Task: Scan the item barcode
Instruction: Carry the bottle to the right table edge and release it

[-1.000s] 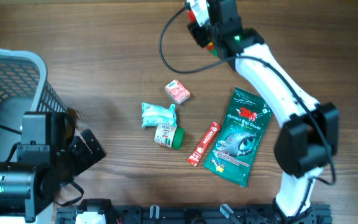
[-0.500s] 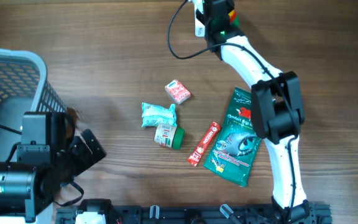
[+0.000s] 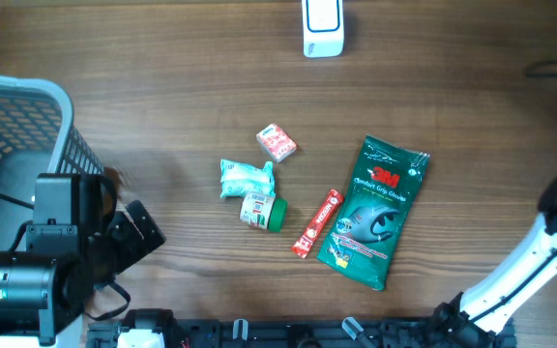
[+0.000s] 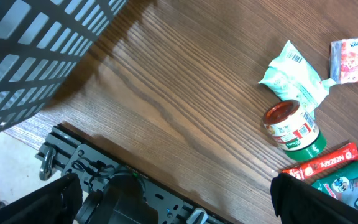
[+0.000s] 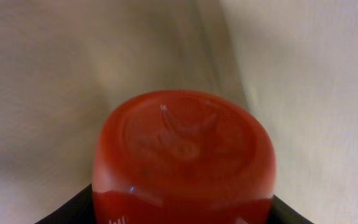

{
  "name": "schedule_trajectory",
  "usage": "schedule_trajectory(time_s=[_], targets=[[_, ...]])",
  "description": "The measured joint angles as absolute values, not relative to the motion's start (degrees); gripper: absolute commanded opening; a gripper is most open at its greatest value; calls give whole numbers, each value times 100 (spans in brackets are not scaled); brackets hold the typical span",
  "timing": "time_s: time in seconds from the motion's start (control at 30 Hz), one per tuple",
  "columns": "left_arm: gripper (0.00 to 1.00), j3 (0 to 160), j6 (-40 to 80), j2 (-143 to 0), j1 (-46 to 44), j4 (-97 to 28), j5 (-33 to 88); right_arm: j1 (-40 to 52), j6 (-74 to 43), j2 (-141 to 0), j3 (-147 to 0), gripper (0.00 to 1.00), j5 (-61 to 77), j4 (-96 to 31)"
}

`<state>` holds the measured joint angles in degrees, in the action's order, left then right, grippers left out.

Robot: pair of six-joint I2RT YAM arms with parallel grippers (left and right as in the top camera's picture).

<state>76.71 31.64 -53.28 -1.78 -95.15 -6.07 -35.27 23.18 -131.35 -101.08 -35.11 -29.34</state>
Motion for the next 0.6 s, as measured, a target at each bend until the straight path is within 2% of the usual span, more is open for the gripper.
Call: schedule_trajectory(time_s=[0.07,0.1,0.23,0.3,0.47,0.6], targets=[[100,7671,3164,-5328,-178,-9518,-607,-3887,1688,-13135,-9950,87,-3301,-2873],[100,7671,3164,-5330,-178,-9518,-607,-3959,1446,-13135,-9935,100,-3124,-2882],[100,7671,3164,-5328,-178,-9518,-607,-4025,228,-13133,-10042,100,-1911,-3004],[100,7671,3164,-5328,-178,-9518,-607,-3918,-228,-13034,-10224,100,-1732,-3015],[100,7671,3164,-5328,-178,-9520,-607,-3422,-1439,-11297,-10447,100,-436,-3188],[100,7671,3164,-5328,-178,-9515,-607,-2316,-2318,-10092,-10521,100,143,-3874]])
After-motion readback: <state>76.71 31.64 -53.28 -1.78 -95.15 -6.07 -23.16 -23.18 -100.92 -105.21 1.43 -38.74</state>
